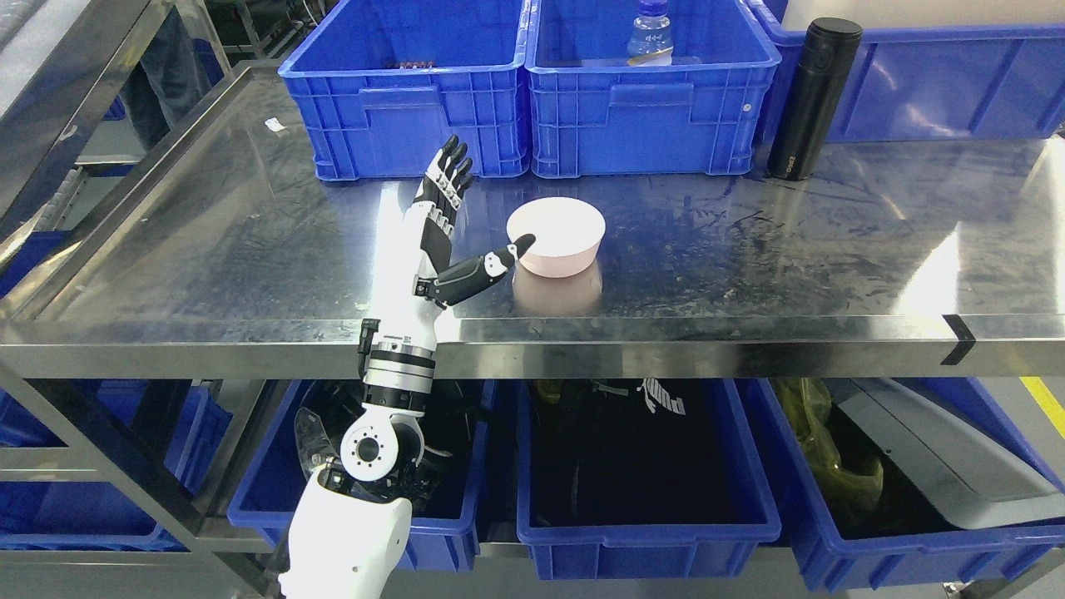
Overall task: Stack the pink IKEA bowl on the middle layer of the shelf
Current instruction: 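Reach the left hand toward the pink bowl on the table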
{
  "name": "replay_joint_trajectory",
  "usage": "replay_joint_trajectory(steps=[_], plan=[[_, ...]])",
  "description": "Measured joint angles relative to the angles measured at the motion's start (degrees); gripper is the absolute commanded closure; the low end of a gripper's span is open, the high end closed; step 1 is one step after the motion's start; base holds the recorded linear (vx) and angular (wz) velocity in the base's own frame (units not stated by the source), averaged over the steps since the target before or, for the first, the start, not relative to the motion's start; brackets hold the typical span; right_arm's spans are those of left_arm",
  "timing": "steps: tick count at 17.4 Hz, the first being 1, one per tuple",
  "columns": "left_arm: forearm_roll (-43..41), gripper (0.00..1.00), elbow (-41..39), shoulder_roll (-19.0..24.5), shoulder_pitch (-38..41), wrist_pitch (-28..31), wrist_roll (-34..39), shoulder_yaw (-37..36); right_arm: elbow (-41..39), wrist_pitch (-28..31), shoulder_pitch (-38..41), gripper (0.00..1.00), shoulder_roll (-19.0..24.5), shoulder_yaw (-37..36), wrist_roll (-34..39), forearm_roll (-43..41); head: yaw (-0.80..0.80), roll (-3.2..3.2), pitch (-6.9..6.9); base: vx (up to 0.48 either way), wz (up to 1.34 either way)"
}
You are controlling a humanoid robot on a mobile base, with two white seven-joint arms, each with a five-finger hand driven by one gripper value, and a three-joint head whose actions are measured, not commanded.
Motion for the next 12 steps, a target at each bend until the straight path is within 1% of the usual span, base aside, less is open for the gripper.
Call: replay_joint_trajectory(steps=[4, 6, 7, 9, 12], plan=[[-0.02, 0.0, 0.0, 0.03, -0.47, 0.18, -0.09, 0.98, 0.0, 0.0, 0.0, 0.0, 0.0, 0.0, 0.0, 0.0, 0.0, 0.0, 0.0, 0.0, 0.0], [-0.61, 0.0, 0.0, 1.43, -2.2, 0.21, -0.74, 1.34, 0.0, 0.0, 0.0, 0.0, 0.0, 0.0, 0.0, 0.0, 0.0, 0.0, 0.0, 0.0, 0.0], [-1.87, 0.0, 0.01, 2.8, -3.58, 0.18, -3.03, 1.53, 0.0, 0.0, 0.0, 0.0, 0.0, 0.0, 0.0, 0.0, 0.0, 0.0, 0.0, 0.0, 0.0], [-5.85, 0.01, 0.04, 5.44, -7.34, 0.13, -12.59, 1.89, 0.0, 0.0, 0.0, 0.0, 0.0, 0.0, 0.03, 0.0, 0.0, 0.0, 0.0, -0.001, 0.01], [-15.04, 0.02, 0.13, 9.6, -14.21, 1.85, -26.73, 2.33, 0.0, 0.0, 0.0, 0.0, 0.0, 0.0, 0.08, 0.0, 0.0, 0.0, 0.0, -0.001, 0.0]])
